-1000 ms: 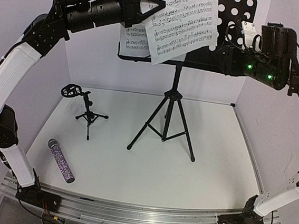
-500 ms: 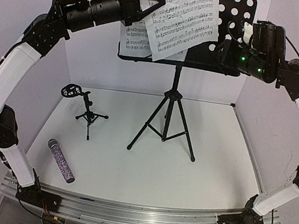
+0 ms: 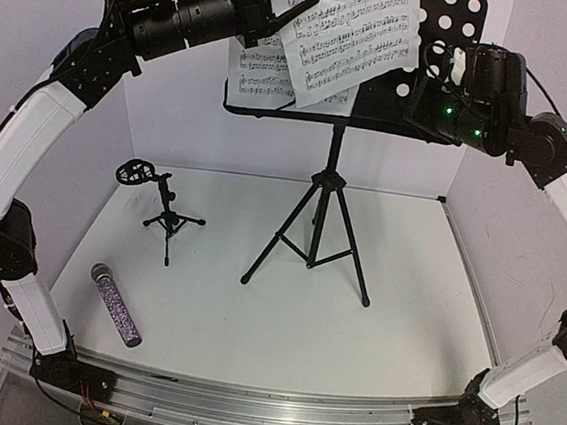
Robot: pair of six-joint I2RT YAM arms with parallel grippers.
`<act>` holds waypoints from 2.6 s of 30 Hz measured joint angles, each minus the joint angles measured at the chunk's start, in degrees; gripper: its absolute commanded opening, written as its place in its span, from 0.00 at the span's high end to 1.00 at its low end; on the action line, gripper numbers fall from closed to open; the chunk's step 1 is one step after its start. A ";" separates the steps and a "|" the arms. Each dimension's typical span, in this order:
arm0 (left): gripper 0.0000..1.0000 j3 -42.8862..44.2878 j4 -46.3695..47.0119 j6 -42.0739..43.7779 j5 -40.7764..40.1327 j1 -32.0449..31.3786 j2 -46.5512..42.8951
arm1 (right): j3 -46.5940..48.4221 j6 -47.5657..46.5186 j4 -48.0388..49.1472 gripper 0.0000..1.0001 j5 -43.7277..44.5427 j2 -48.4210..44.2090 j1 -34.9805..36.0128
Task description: Set up the instrument practice props
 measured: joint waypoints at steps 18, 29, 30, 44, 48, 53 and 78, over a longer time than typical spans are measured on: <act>1.00 -0.31 5.06 3.65 -2.57 0.00 3.02 | -20.08 -4.18 21.51 1.00 -4.29 -10.07 -0.03; 1.00 -0.31 6.95 7.04 1.20 0.56 4.44 | -20.87 -7.38 23.41 1.00 -5.86 -10.07 -0.35; 1.00 -0.31 7.10 7.31 1.81 0.60 4.91 | -20.87 -7.52 23.41 1.00 -6.03 -10.07 -0.39; 1.00 0.05 8.23 8.63 9.72 0.81 11.79 | -21.11 -8.91 23.70 1.00 -7.67 -10.12 -0.62; 1.00 0.89 9.34 9.75 11.06 0.81 12.85 | -21.11 -9.33 23.72 1.00 -8.04 -10.12 -0.62; 1.00 0.89 10.69 12.11 11.58 0.81 13.38 | -21.11 -9.67 23.72 0.93 -8.16 -10.12 -0.62; 1.00 -0.73 13.76 20.00 10.55 1.22 13.74 | 0.21 -26.47 7.65 0.21 -22.94 -8.82 -0.51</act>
